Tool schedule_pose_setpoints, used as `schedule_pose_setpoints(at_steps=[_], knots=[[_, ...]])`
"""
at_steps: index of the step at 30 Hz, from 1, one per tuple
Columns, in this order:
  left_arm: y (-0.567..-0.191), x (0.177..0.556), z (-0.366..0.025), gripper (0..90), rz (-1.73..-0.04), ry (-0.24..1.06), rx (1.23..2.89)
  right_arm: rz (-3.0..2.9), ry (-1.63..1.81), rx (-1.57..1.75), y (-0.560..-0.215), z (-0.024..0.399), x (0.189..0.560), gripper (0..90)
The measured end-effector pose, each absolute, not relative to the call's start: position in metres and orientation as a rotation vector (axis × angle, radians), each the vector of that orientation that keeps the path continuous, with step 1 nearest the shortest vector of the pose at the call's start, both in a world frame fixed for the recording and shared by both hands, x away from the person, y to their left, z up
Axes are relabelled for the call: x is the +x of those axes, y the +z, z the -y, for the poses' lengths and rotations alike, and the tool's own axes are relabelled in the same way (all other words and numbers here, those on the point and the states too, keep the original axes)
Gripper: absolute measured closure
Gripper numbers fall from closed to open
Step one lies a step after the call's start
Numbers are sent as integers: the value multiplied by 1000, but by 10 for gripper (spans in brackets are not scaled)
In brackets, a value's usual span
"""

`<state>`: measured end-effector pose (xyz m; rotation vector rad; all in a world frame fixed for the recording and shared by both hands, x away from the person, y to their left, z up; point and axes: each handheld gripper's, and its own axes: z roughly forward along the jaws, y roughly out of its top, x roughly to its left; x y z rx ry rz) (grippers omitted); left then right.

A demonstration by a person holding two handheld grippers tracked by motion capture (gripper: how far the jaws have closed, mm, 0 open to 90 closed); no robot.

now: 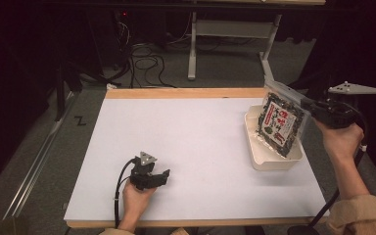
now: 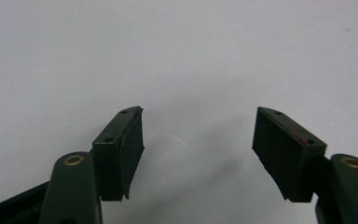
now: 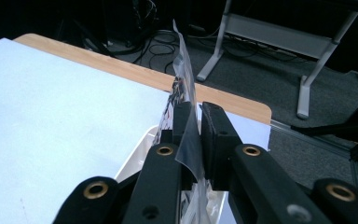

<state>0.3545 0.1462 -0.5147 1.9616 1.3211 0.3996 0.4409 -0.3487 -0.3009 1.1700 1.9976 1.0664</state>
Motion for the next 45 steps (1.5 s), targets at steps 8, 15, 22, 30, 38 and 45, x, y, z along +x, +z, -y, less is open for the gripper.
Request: schedule_pose_setpoints(at_steps=[8,15,22,30,38,45], knots=[[-515,354,-146,339,-1323,396,1968,-1964,1106,1219,-310,363,438,790],[-515,354,-146,339,-1323,399,1967,-1910,1107,1282,-318,373,440,703],[-515,354,-146,339,-1323,402,1968,-1887,1077,1330,-323,379,443,637],[-516,354,-145,339,-1323,402,1971,-1864,1061,1396,-333,390,446,548],[-516,354,-144,339,-1322,400,1976,-1863,1076,1441,-339,399,446,506],[-516,354,-145,338,-1322,400,1971,-1866,1074,1441,-341,399,445,464]])
